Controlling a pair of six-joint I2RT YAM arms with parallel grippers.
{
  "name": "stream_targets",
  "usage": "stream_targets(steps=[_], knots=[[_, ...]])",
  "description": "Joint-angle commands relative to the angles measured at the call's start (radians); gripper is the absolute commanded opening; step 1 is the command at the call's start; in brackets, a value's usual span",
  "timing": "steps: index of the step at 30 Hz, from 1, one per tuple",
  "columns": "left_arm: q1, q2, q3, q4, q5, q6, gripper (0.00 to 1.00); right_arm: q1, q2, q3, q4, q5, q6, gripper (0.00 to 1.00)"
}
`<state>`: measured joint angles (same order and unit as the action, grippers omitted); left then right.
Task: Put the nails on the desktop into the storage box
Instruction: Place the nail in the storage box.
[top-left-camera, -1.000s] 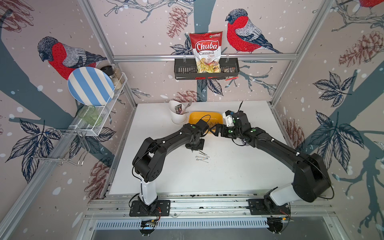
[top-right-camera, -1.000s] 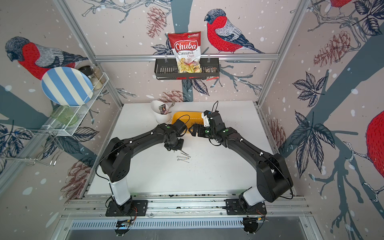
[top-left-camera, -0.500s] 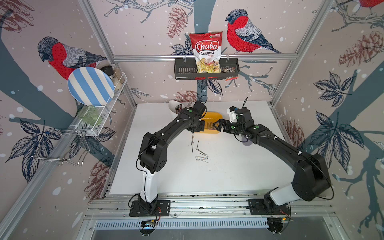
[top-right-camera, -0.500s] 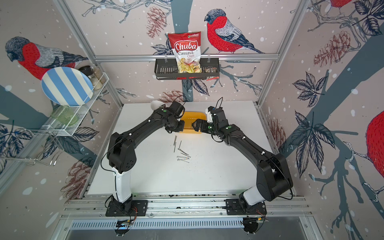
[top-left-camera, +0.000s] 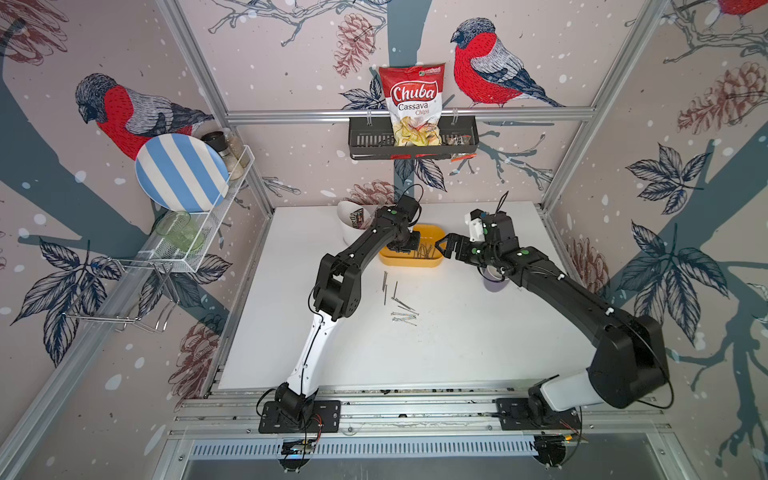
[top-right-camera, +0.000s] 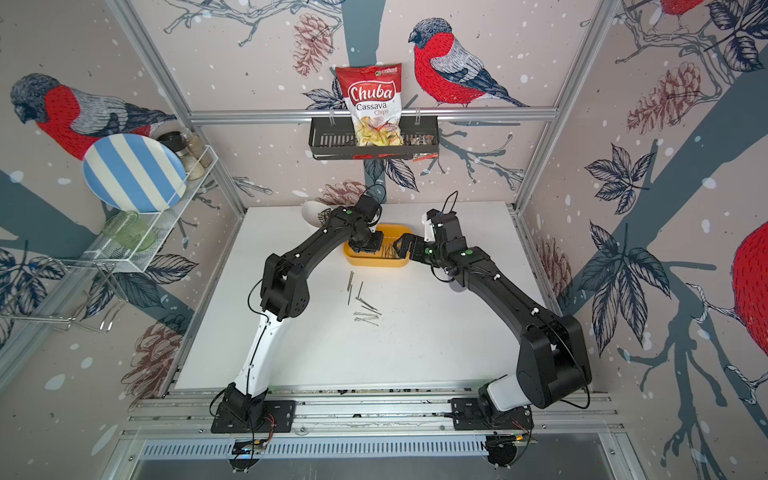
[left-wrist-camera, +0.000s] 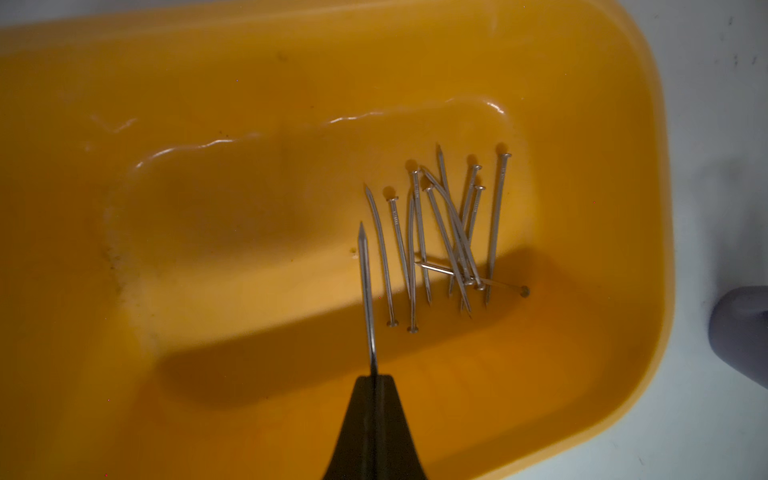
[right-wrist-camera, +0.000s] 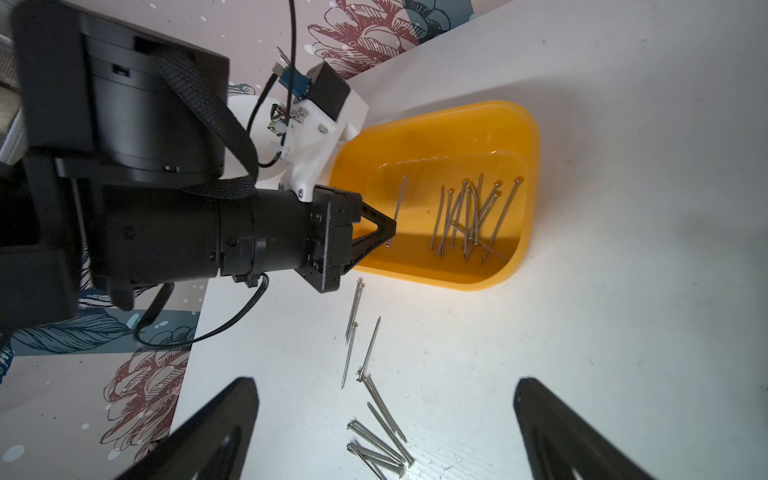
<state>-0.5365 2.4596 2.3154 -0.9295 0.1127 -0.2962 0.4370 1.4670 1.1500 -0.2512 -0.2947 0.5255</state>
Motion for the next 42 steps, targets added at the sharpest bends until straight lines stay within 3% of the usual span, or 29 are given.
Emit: stream_targets(steps=[1,18,20,31,36,42], knots=[[0.006,0.027,0.013,0.007,0.05,0.008,0.0,-0.008,-0.003,0.004,-0.019,0.005,-0.008,1.0],[0.014,0.099,0.015,0.049,0.143,-0.01,0.0,0.001,0.036,0.03,-0.03,-0.012,-0.018,1.0],[0.014,0.095,0.016,0.049,0.148,-0.009,0.1,0.007,0.035,0.03,-0.03,-0.006,-0.018,1.0],[0.014,-0.004,-0.011,0.05,0.154,-0.007,0.22,0.05,0.029,0.04,-0.027,0.027,-0.012,1.0],[0.014,-0.137,-0.121,0.046,0.102,0.009,0.23,0.072,0.029,0.042,-0.019,0.044,-0.002,1.0],[0.014,-0.363,-0.447,0.093,0.047,0.008,0.26,0.094,0.039,0.03,0.011,0.049,0.013,1.0]])
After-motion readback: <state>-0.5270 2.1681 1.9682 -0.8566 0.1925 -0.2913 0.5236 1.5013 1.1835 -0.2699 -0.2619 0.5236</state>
